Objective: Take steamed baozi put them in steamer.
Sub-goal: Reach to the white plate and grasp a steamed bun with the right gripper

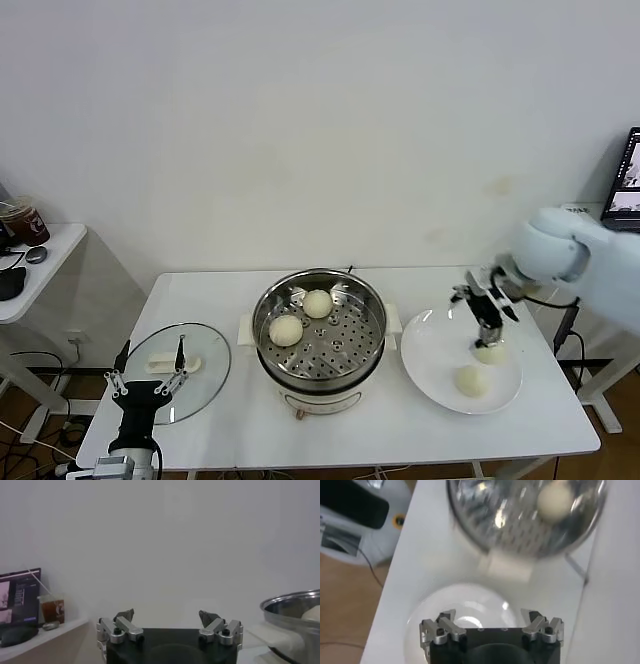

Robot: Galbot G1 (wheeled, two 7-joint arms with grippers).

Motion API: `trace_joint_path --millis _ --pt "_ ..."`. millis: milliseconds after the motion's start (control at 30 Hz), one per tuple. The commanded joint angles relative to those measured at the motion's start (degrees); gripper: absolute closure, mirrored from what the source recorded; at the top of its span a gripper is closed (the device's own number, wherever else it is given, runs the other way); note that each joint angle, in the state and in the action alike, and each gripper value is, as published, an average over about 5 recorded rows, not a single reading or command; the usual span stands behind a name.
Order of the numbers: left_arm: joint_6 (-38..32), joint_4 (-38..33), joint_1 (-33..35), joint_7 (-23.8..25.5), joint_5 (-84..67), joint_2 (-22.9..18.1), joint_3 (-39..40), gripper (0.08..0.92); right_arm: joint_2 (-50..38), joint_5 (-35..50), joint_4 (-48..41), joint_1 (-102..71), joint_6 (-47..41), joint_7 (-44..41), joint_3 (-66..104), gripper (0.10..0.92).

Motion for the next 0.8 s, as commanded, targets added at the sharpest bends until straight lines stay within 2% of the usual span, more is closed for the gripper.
trace_joint_path --millis 33,233,800 --pt "0.1 -0.77 0.65 0.05 0.16 -0.07 -0.72 0.177 -9.37 -13.44 -2.11 -34.31 3.76 1.99 23.98 0.203" --pt "0.17 -1.64 1.64 0.11 0.18 -0.33 -2.11 0.177 -5.21 -15.06 -5.68 -41.9 4.41 4.06 30.52 0.203" --pt "-0.14 -1.74 2.7 0.07 0.27 -1.15 -3.82 0.177 3.65 -17.16 -14.02 -44.76 4.75 7.67 31.75 0.203"
